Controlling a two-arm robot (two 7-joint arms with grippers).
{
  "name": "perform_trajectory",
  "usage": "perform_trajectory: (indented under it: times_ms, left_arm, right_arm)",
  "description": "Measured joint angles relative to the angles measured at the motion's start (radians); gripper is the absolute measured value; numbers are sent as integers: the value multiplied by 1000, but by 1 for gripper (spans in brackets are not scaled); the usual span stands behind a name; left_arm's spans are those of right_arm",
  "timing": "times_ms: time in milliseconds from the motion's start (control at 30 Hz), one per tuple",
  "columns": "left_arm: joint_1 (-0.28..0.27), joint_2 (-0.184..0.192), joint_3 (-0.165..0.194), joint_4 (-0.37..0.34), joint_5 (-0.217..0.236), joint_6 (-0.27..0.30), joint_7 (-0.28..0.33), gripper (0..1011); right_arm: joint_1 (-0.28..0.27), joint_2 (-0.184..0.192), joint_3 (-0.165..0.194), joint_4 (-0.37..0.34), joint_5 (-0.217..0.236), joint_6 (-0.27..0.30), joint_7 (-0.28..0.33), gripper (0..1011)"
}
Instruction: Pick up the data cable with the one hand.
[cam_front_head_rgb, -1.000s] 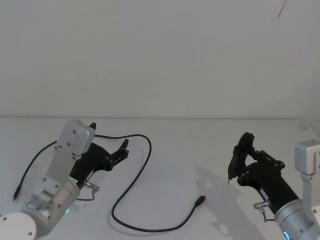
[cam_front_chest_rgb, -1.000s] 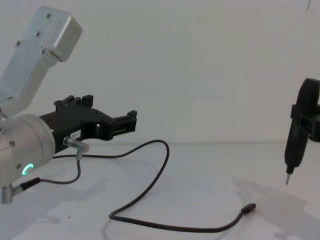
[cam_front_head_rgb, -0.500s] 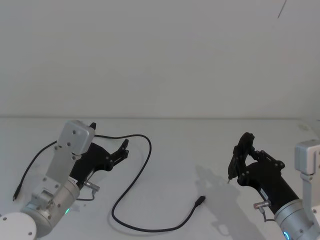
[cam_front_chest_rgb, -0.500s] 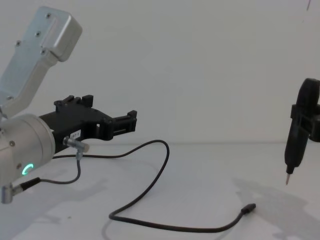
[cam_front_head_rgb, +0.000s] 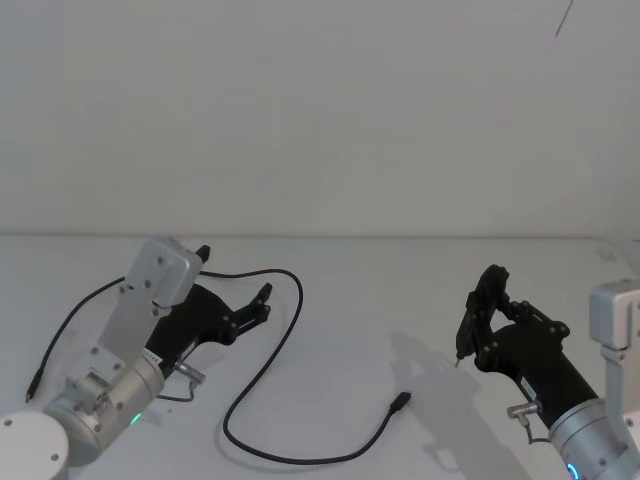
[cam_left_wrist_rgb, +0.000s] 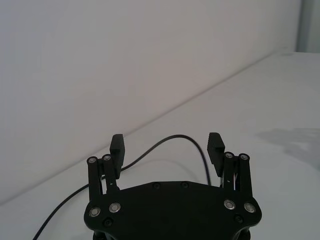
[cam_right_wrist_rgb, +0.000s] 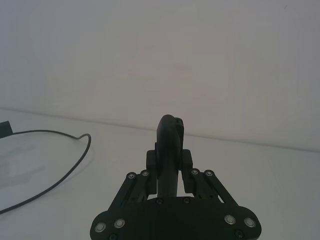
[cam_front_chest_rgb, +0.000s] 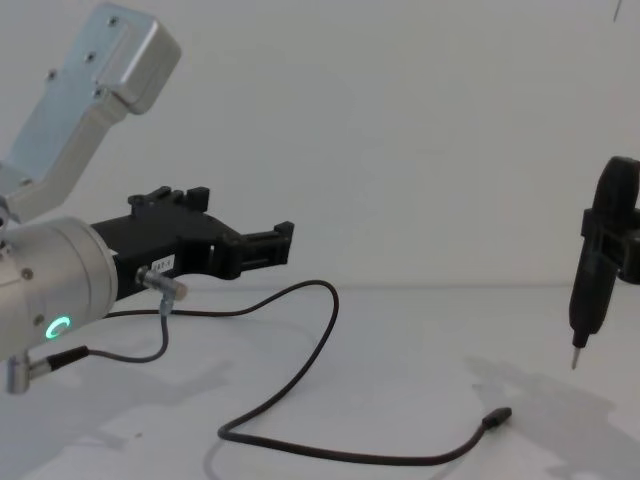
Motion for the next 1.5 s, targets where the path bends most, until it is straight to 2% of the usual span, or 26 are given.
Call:
perform_trajectory:
  times_ms: [333,467,667,700,900,1000,1133,1300,1500]
  left_arm:
    - [-27,48,13,-30,-31,52,-122,1001]
    - [-40,75,19,-47,-45,85,-183,1001]
    - [-72,136,34,-81,-68,155,-297,1001]
    - [-72,136,34,-81,-68,155,-297,1001]
    - [-117,201,60,-111,-86,236,-424,1001]
    - [-137,223,73,-120,-90,262,-464,1001]
    - [-181,262,103,-134,-98,319,-554,1001]
    - [-232,293,141,-145,-104,383,-655,1001]
    - [-270,306,174,-149,-107,425,-715,1001]
  right_arm:
    - [0,0,0,0,0,0,0,279]
    - [0,0,0,0,0,0,0,279]
    - [0,0,0,0,0,0,0,279]
    - [0,0,0,0,0,0,0,279]
    - [0,0,0,0,0,0,0,279]
    - [0,0,0,0,0,0,0,279]
    - [0,0,0,0,0,0,0,279]
    - [0,0,0,0,0,0,0,279]
    - [0,0,0,0,0,0,0,279]
